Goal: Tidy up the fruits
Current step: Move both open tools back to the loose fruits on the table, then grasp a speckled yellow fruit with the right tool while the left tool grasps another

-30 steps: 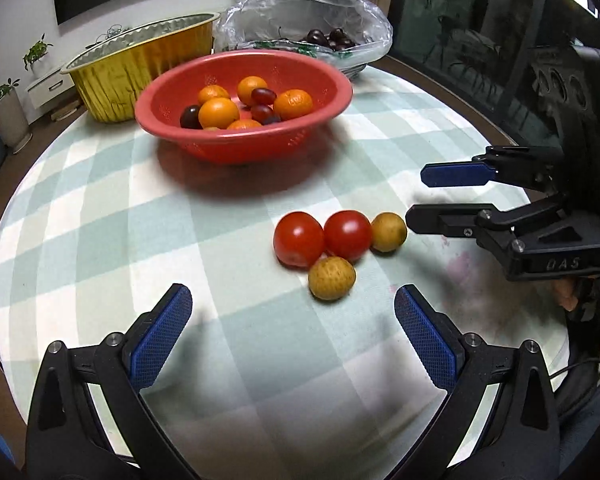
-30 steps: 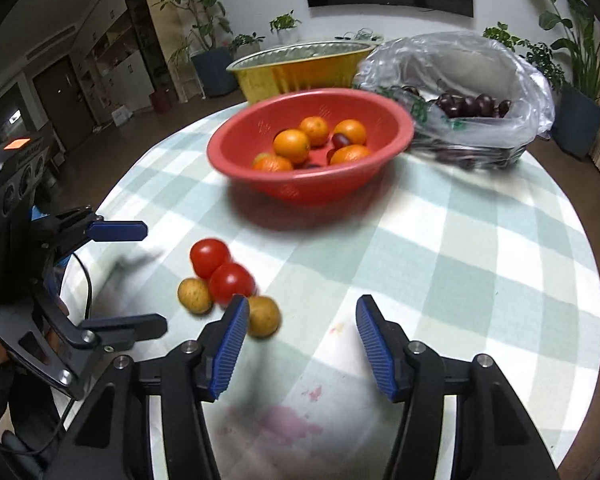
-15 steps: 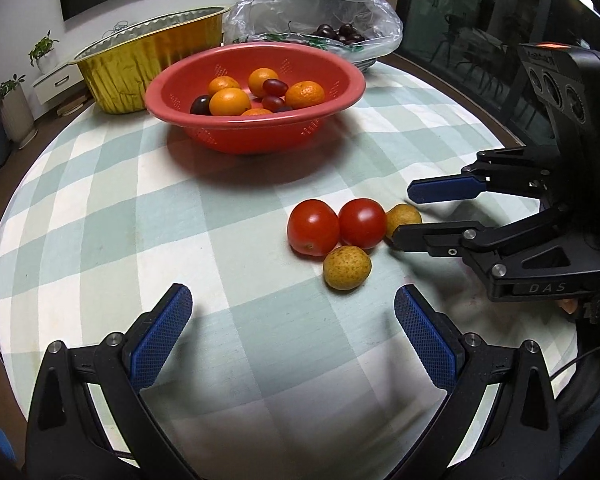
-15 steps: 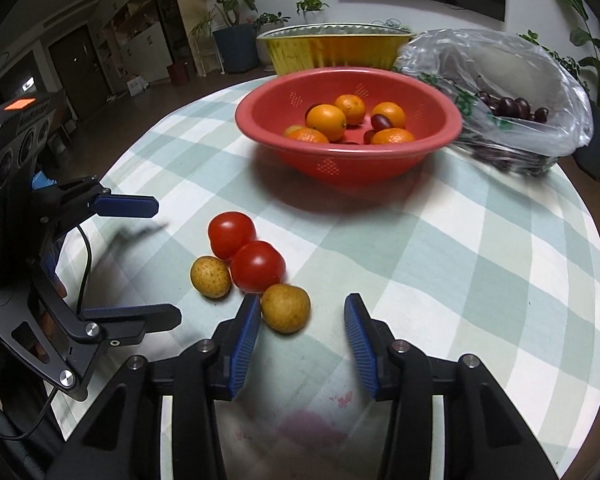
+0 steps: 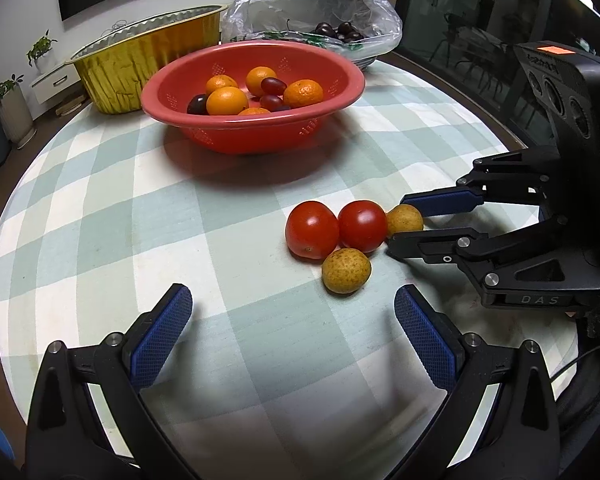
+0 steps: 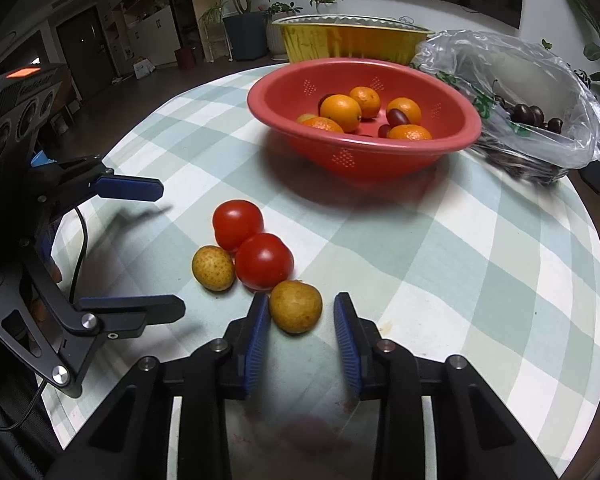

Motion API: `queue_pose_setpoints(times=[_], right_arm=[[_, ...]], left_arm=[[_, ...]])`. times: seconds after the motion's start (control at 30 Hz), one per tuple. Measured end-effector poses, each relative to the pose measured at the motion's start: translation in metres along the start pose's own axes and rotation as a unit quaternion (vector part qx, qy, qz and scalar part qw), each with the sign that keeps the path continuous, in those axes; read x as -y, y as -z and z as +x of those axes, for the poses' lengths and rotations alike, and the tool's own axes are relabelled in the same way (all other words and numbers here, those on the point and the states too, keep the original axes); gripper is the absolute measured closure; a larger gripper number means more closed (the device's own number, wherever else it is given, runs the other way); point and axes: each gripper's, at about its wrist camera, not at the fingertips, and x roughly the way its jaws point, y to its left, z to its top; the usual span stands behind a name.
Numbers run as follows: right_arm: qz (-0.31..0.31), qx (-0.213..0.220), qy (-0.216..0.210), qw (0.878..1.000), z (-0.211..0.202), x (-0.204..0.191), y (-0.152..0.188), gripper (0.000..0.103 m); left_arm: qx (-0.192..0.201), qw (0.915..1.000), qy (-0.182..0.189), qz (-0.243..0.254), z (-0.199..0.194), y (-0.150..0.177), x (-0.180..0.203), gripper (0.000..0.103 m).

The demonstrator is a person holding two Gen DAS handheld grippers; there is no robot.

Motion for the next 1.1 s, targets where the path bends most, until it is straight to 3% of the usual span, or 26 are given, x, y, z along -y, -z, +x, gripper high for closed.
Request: queue_pose_setpoints(times=[0.07,0.5,0.63,0.77,0.83,0.97,1.03,1.1], right_arm=[[0.001,0.001,-0.003,1.0,-0.002,0.0,0.0,0.074],[0.044,0.023,-0.007,0.999,-0.024,0.009,0.012,0.074],[0.054,0.025,-0.006,0.998,-0.026,0.011,0.014,0.074],[0.057,0.028,-0.006,0.998,-0.027,0.01,0.013,0.074],[0.059,0.029,-0.006,0.998,-0.027,0.011,0.013,0.074],[0.062,0.029,-0.005,0.998,-0.028,0.012,0.013,0.074],[0.063,0.029,-0.006,0.998,-0.028,0.011,0.013,0.074],[0.063,0.03,-0.006,0.998,-0.028,0.011,0.013,0.074]], left_arm=[[0.0,1.0,0.001,0.0,0.002,-0.002,0.001,0.0],[0.005,0.9999,0.011,-0.003,0.01,-0.014,0.011,0.001],[0.0,0.9999,0.014,0.001,0.012,-0.014,0.015,0.022],[-0.007,0.9998,0.016,0.004,0.017,-0.012,0.017,0.035],[-0.009,0.9998,0.018,0.005,0.018,-0.011,0.019,0.047],[-0.009,0.9998,0.014,0.008,0.019,-0.01,0.021,0.049],[-0.008,0.9999,0.011,0.009,0.019,-0.01,0.021,0.062],[-0.009,0.9999,0.011,0.009,0.019,-0.011,0.02,0.063]])
